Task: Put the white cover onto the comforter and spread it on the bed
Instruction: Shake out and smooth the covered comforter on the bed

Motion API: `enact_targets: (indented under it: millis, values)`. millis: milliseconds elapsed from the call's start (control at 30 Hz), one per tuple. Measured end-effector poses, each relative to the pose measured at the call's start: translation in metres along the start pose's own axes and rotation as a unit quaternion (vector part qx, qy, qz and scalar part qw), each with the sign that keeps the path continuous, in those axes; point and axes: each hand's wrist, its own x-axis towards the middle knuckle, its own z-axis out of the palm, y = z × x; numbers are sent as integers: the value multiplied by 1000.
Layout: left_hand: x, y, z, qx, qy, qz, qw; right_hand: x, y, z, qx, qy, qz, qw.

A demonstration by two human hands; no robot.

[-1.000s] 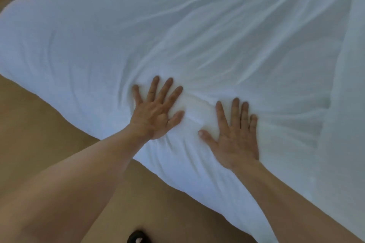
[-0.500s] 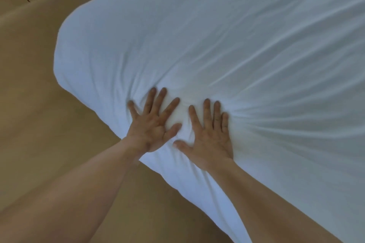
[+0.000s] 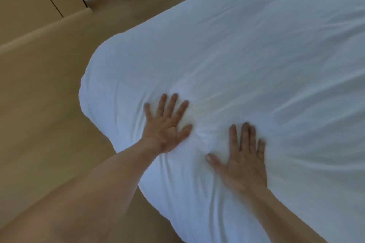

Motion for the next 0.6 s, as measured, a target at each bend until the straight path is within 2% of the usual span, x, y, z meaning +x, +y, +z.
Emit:
enact_targets:
  millis: [233,400,533,600]
  values:
    - [48,-78,1,-13,5,-47,999,99,-108,14,14,-18,-87,996]
    - [73,-126,-4,-61,7,-121,991,145,-164,13,32,-29,-130,991]
    - [95,-177,-10,-127,-15,-181,975,173,-200,14,29,-46,-138,989]
    - [103,-199,-11,-140,-20,-184,973,187,-217,14,20,-53,-140,988]
